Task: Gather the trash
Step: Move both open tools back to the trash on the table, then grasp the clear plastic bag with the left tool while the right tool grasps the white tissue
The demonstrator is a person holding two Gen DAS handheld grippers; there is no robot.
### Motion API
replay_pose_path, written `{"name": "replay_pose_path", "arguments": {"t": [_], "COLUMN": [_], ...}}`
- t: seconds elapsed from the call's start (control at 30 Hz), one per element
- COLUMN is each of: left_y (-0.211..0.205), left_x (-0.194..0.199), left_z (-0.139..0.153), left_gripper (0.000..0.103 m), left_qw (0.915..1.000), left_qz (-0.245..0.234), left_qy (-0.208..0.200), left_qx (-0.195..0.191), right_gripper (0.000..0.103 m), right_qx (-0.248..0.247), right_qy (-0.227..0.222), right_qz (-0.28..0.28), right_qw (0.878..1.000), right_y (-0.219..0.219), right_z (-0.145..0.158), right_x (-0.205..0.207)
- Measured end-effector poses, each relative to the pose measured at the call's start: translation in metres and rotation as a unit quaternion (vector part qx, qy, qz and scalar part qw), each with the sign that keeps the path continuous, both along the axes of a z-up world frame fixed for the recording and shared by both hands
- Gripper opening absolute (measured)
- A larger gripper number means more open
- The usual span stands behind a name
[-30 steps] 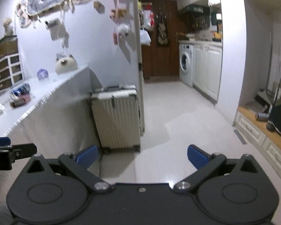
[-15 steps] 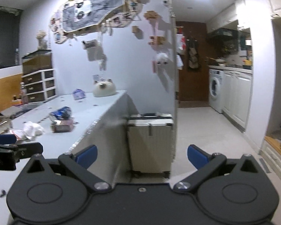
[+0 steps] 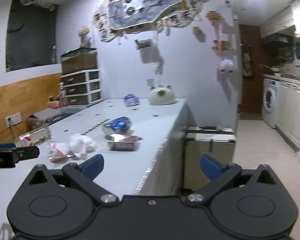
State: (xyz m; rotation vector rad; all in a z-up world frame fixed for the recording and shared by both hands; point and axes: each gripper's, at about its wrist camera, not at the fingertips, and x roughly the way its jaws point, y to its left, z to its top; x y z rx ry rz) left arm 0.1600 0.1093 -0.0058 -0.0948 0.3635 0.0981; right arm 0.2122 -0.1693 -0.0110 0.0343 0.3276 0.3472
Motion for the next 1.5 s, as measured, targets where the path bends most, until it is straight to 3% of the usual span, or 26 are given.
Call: {"name": "replay_pose_path", "arguments": {"t": [0.27, 0.43, 0.6, 0.97, 1.13, 1.27, 1.37, 1.5], "left_y": [0.072, 0.097, 0.120, 0.149, 0.150, 0.148, 0.150, 0.152], "left_x": [0.003, 0.023, 0.062, 0.127, 0.135, 0.143, 0.151, 0.151], "left_z": [-0.012, -0.022, -0.037, -0.083, -0.092, -0.087, -0.091, -0.094], "left_gripper": [0.103, 0.091, 0.076, 0.059, 0.051, 0.047, 0.030, 0.024], "left_qw": [0.9983, 0.9945, 0.9823, 0.9567, 0.9559, 0.9655, 0.9656, 0.9651], "left_qz": [0.033, 0.028, 0.016, 0.037, 0.040, 0.043, 0.042, 0.034], "left_qy": [-0.004, -0.008, -0.001, 0.023, 0.014, 0.012, 0.031, 0.034], "left_qx": [-0.047, -0.101, -0.187, -0.288, -0.291, -0.257, -0.255, -0.257], "right_gripper": [0.103, 0.103, 0.088, 0.086, 0.086, 0.088, 0.089, 0.090], "right_qx": [-0.009, 0.003, 0.005, 0.026, 0.057, 0.056, 0.046, 0.035], "right_qy": [0.010, 0.033, 0.048, 0.077, 0.112, 0.132, 0.143, 0.163], "right_qz": [0.030, 0.051, 0.079, 0.112, 0.116, 0.127, 0.134, 0.143], "right_qw": [0.999, 0.998, 0.996, 0.990, 0.985, 0.982, 0.980, 0.976], "right_y": [0.068, 0.100, 0.123, 0.172, 0.193, 0.218, 0.239, 0.263], "right_z": [-0.003, -0.006, -0.010, -0.013, -0.023, -0.034, -0.044, -0.059], "right_x": [0.025, 0.048, 0.071, 0.134, 0.175, 0.203, 0.220, 0.236]}}
